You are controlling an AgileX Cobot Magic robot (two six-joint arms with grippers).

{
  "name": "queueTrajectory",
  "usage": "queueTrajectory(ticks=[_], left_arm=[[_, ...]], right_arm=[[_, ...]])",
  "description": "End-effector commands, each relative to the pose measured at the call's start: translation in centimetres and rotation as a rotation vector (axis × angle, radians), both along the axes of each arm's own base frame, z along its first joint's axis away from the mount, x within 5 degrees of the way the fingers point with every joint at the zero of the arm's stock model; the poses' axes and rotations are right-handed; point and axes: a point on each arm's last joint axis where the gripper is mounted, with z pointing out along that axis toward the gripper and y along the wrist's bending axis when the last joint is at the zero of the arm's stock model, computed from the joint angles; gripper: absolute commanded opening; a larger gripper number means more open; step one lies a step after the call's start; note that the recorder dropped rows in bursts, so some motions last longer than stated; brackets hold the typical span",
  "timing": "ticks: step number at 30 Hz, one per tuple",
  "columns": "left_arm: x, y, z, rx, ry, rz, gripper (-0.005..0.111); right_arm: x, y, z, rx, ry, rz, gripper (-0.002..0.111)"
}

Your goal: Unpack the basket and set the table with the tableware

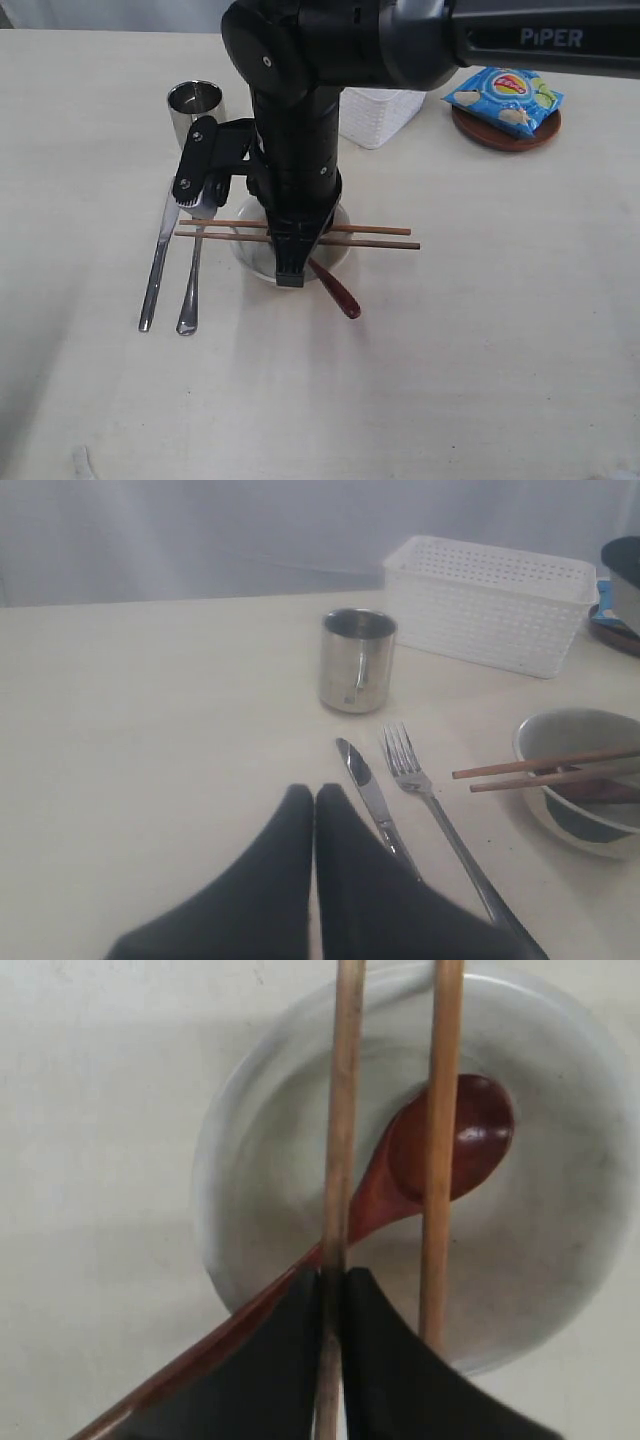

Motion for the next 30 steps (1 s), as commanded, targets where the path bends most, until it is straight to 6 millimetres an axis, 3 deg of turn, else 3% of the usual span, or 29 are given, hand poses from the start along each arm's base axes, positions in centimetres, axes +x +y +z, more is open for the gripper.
queueTrajectory(ticks=[1,5,12,20,27,30], left_arm=[[0.0,0.0,-0.1,0.003,-0.002,-0.005,0.0],[0.0,0.0,-0.1,0.003,-0.002,-0.005,0.0],[0.0,0.0,-0.1,0.001,-0.002,-0.004,0.0],[0.0,0.0,-0.1,0.001,-0.002,-0.004,0.0],[0.0,0.0,-0.1,0.001,-0.002,-0.004,0.0],[0.0,0.0,-0.1,0.001,-0.002,-0.004,0.0]], right_arm=[[-0.1,0.0,0.1,0.003,0.007,-0.01,0.0],[-0.1,0.0,0.1,0.003,0.007,-0.01,0.0],[-0.1,0.0,0.1,0.004,0.004,-0.009,0.029],[0.0,-0.2,0.6,0.001,-0.017,-0.003,0.029],[-0.8,-1.1,2.8,-0.011,-0.012,-0.023,0.028],[-0.9,-1.9,3.8,-0.034,-0.021,-0.072,0.02]])
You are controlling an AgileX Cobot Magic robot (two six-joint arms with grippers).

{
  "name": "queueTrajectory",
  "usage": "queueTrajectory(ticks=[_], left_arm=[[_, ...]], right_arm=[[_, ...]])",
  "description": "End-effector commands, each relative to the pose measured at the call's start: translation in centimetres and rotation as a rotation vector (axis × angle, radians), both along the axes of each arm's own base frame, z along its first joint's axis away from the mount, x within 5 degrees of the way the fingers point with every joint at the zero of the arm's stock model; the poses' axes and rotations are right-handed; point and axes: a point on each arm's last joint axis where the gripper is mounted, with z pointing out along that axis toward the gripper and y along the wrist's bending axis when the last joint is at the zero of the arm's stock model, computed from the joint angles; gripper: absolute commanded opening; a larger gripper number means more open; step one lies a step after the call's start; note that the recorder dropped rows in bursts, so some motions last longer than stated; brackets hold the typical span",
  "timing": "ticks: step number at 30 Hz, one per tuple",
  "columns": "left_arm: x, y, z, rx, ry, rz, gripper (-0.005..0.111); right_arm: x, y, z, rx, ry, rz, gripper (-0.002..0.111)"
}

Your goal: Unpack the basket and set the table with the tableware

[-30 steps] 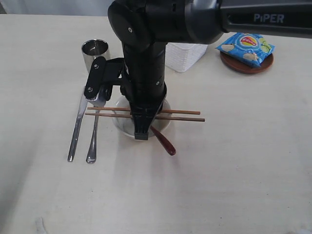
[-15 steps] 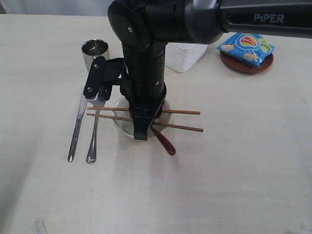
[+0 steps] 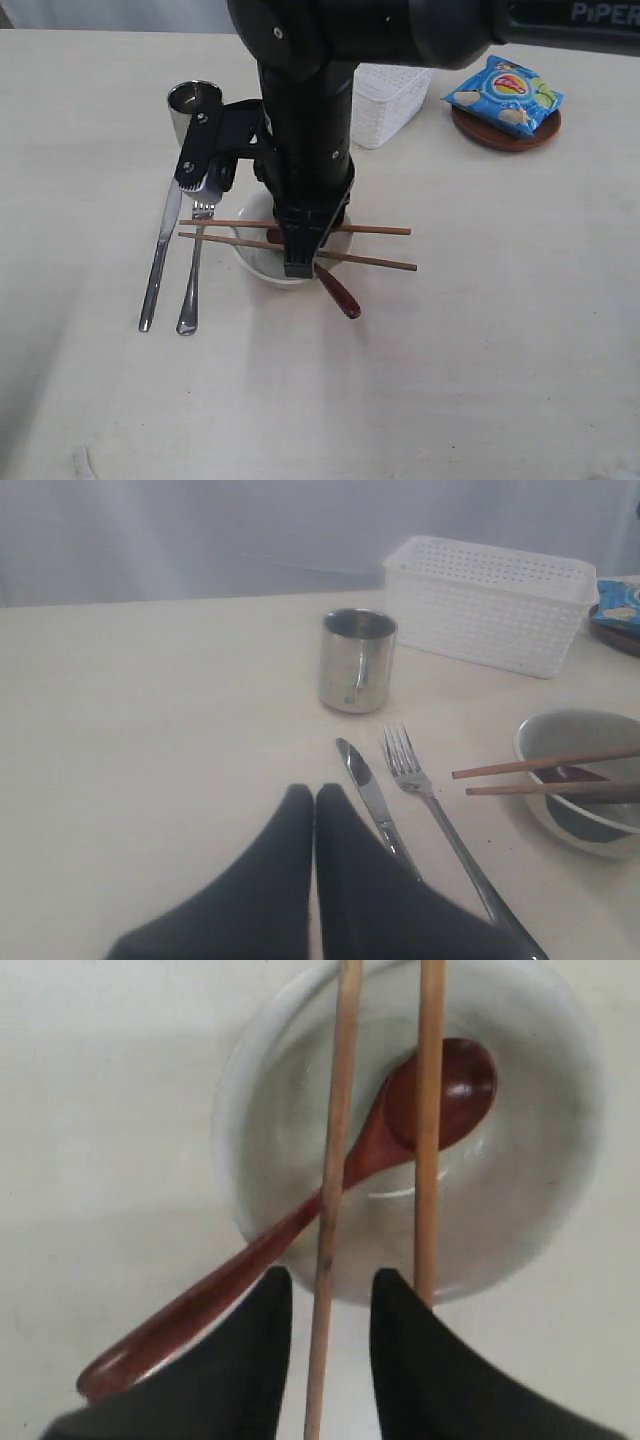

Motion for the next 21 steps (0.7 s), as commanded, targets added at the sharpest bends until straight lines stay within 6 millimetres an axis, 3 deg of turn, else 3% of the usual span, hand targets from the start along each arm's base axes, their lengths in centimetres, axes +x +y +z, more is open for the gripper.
queueTrajectory(ticks=[1,5,12,21], left_arm=[[0.0,0.0,-0.1,0.001,-0.002,-0.004,0.0],[0.0,0.0,-0.1,0.001,-0.002,-0.004,0.0],[0.0,0.0,-0.1,0.003,-0.002,-0.005,0.0],[0.0,0.0,-0.1,0.003,-0.002,-0.005,0.0]], right_arm=[[-0.1,-1.1,1.5,-0.019,-0.006,-0.059,0.017],[-0.3,-1.9,1.3,0.003,0.043,-0.126,-0.001],[-1.0,-4.6,-2.2,-0.104,0.142,-0.175,0.0],[-2.5,-5.3,-5.0,-0.079,0.209,-0.201,0.0]])
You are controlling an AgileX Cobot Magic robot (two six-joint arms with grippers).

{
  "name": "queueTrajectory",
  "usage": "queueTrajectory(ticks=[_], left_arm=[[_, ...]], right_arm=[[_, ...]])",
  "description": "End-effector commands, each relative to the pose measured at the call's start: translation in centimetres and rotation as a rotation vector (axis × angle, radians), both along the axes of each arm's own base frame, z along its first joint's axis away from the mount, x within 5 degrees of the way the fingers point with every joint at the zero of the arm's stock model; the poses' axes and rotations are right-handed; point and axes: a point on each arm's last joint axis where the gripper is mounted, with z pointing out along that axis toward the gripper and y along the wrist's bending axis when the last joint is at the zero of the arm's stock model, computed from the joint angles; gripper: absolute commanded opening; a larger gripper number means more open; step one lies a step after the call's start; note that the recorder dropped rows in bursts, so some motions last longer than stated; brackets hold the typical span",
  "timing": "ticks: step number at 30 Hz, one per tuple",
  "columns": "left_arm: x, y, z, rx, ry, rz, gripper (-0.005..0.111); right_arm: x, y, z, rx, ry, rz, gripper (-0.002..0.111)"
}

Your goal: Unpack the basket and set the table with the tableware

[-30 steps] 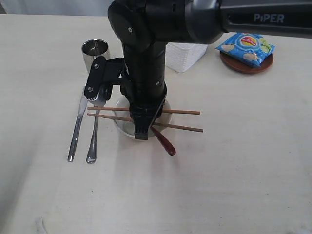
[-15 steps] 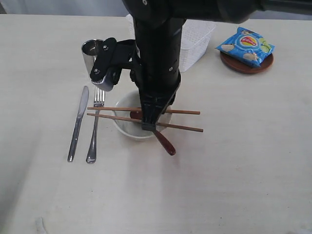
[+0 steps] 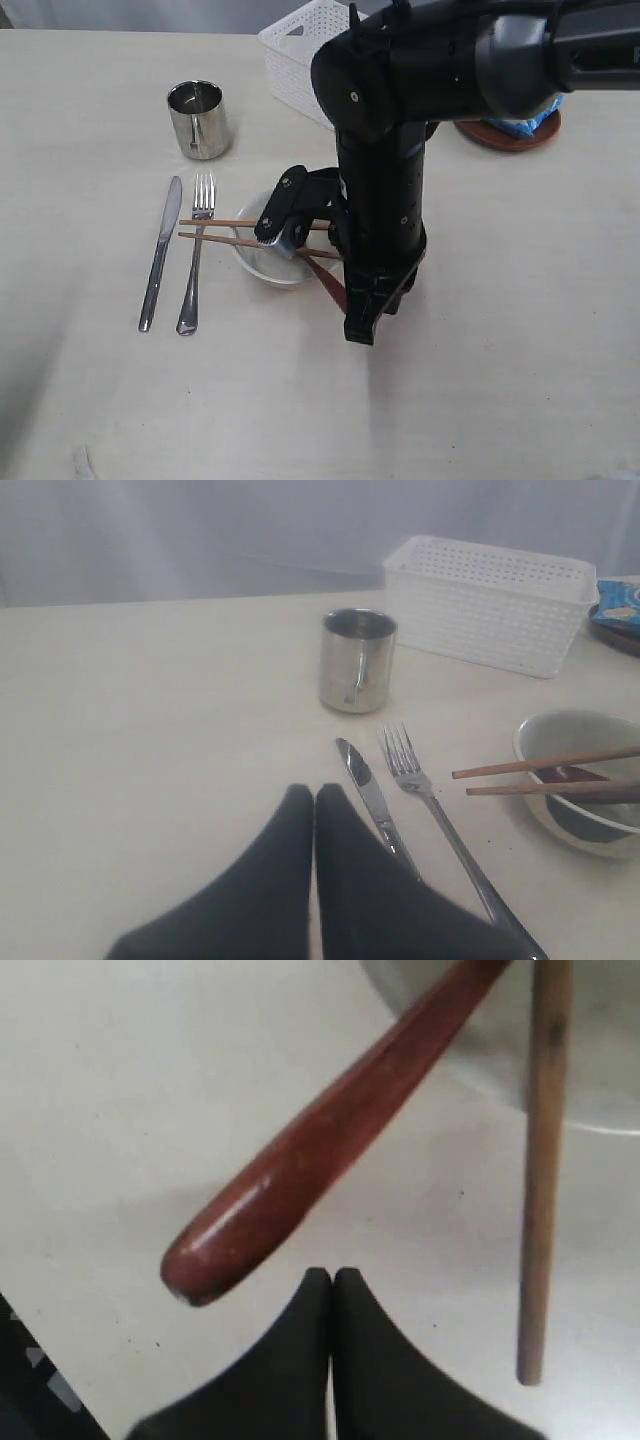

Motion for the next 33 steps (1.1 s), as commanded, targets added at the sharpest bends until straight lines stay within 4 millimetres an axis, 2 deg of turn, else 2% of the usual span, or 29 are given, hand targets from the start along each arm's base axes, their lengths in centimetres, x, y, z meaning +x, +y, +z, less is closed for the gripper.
queueTrajectory(ticks=[1,8,15,33], left_arm=[[0.0,0.0,-0.1,0.003,-0.002,-0.005,0.0],[0.0,0.0,-0.1,0.003,-0.002,-0.005,0.0],[0.0,0.0,-0.1,0.003,-0.002,-0.005,0.0],[0.0,0.0,-0.1,0.001,-0.002,-0.004,0.0]], right_arm=[[-0.2,-0.2,-0.6,0.034,-0.011,-0.015,0.0],[0.4,0.0,-1.0,0.079,-0.096,-0.01,0.0],[1.5,-0.2,-1.4,0.039,-0.209,-0.034,0.0],[2.2,-0.2,-1.7,0.035,-0.268,-0.056,0.0]])
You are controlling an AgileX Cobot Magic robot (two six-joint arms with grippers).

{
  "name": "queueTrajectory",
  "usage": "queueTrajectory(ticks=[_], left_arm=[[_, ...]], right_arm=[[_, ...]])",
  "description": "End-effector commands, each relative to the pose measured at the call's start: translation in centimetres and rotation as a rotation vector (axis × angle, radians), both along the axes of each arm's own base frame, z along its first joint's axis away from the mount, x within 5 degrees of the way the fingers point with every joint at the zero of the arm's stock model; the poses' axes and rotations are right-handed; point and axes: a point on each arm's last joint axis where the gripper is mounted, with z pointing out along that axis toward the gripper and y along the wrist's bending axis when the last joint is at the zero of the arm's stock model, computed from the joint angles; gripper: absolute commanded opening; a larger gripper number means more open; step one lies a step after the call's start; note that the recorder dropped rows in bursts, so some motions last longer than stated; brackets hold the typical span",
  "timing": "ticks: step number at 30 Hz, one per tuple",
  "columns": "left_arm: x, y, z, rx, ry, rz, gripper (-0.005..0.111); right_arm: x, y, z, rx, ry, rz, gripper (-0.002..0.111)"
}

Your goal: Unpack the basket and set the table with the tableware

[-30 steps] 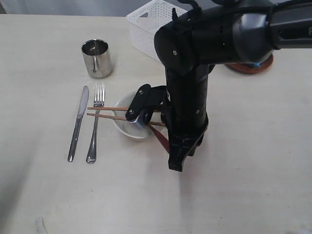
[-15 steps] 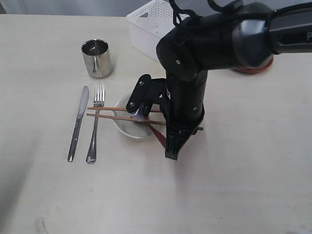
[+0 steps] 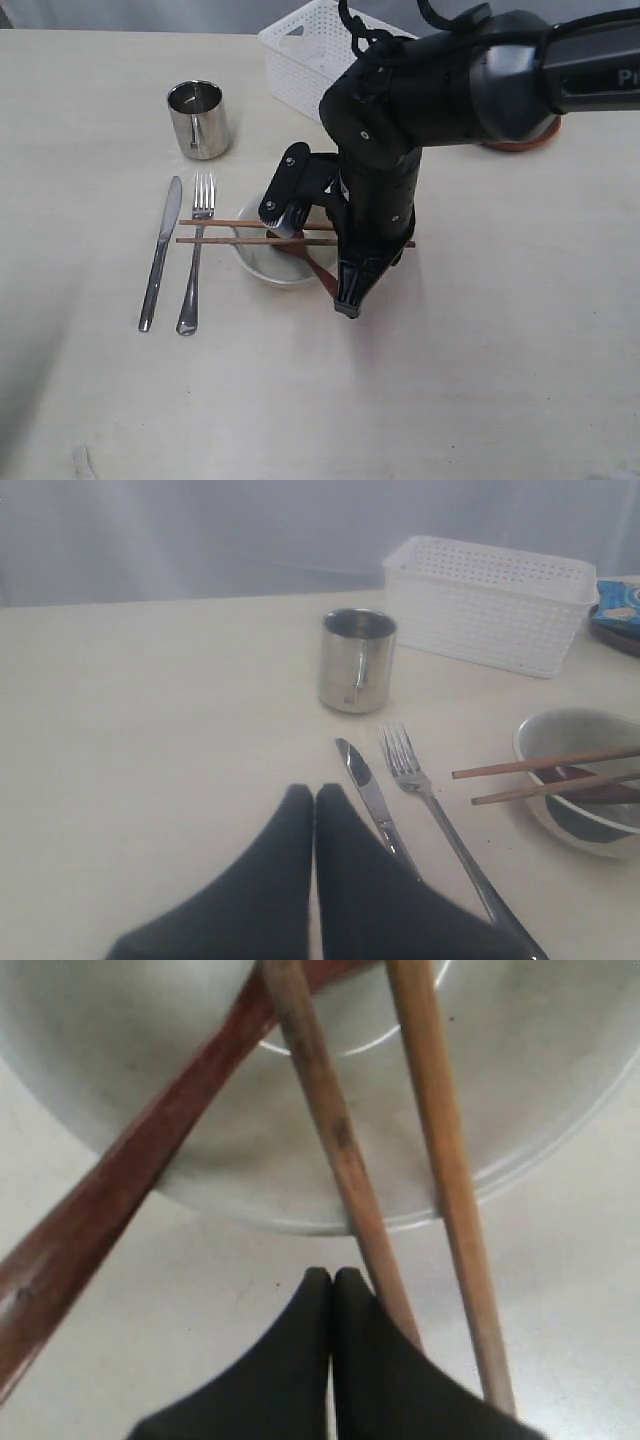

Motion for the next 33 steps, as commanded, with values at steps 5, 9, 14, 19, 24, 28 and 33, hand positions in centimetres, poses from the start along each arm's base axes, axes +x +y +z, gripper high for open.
queueTrajectory(ticks=[5,9,14,19,24,28,33], left_arm=[[0.0,0.0,-0.1,0.001,-0.002,-0.004,0.0],[0.0,0.0,-0.1,0.001,-0.002,-0.004,0.0],[0.0,0.0,-0.1,0.001,-0.002,-0.004,0.0],[0.0,0.0,-0.1,0.003,-0.002,-0.005,0.0],[0.0,0.0,-0.1,0.003,-0.002,-0.005,0.0],[0.0,0.0,-0.1,-0.001,-0.001,-0.005,0.0],[0.0,0.0,-0.1,-0.001,-0.001,-0.005,0.0]], right_arm=[[-0.2,-0.5,0.1,-0.033,0.031,-0.033,0.0],[-0.7,-0.5,1.3,0.008,0.035,-0.053,0.0],[-0.7,-0.5,4.3,0.082,-0.026,-0.047,0.0],[-0.6,0.8,6.6,0.2,-0.018,-0.028,0.0],[-0.7,2.3,6.5,0.285,0.068,0.009,0.0],[-0.5,2.9,4.9,0.262,0.124,0.009,0.0],[-0.6,3.4,3.6,0.242,0.142,0.04,0.0]])
